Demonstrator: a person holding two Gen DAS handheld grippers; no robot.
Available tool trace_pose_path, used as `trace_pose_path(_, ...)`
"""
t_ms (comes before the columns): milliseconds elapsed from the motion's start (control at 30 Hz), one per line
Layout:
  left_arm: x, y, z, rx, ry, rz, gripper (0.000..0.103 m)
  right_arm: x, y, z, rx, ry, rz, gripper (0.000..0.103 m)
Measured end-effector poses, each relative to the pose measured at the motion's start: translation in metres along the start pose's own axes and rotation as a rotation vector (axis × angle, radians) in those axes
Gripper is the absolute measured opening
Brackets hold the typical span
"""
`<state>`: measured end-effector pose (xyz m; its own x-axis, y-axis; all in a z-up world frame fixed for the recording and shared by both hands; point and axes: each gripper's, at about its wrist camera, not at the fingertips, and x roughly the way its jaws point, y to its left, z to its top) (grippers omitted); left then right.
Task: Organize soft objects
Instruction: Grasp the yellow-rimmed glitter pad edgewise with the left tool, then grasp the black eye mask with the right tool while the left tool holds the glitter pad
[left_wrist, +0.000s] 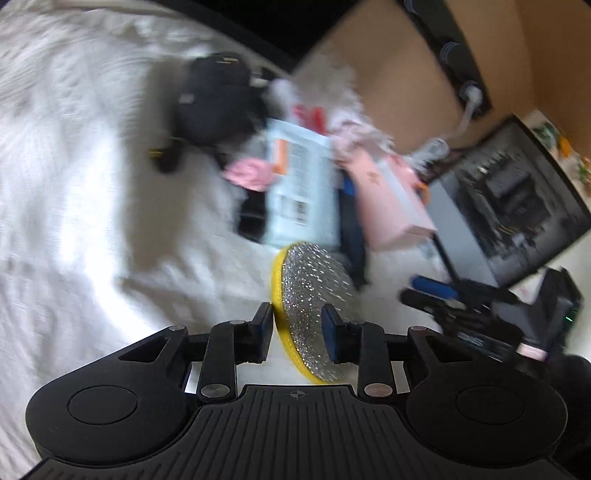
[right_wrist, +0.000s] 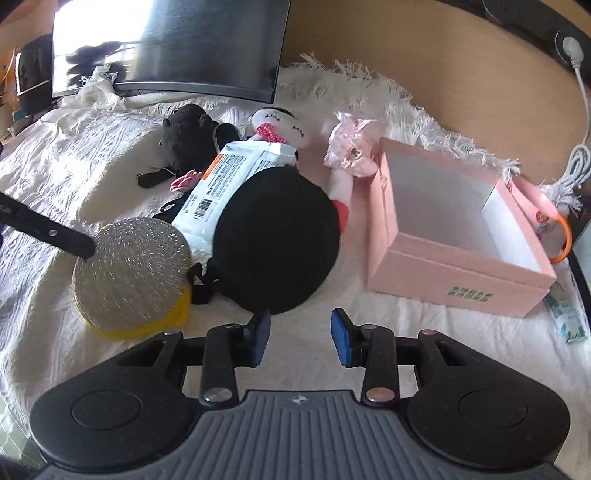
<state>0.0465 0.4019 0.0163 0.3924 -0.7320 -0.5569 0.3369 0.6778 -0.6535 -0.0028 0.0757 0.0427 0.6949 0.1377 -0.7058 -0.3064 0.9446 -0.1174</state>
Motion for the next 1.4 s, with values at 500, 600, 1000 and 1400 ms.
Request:
trace_pose_path(500,0.078,-0.112,-0.01,0.066,-0.075,0.182,0.034,-0.013,-0.062,-0.024,-0.079,-0.03,-0.003,0.045)
trace_pose_path(600,0.078,-0.119,-0.011,0.068,-0.112,0.326,0.023,-0.017,-0.069,-0.027,-0.084,-0.071,-0.019,0.054)
trace_pose_path(1000,0.016,-0.113,-0.053,-0.05,-0.228,0.36,0.018,-0.005,-0.023,0.001,-0.075,-0.193,0.079,0.06)
trace_pose_path(1400,-0.046,-0.11,-0.066,-0.01,-0.269,0.382,0.018,0.04,-0.037,0.021,0.24,-0.154,0.046,0.061)
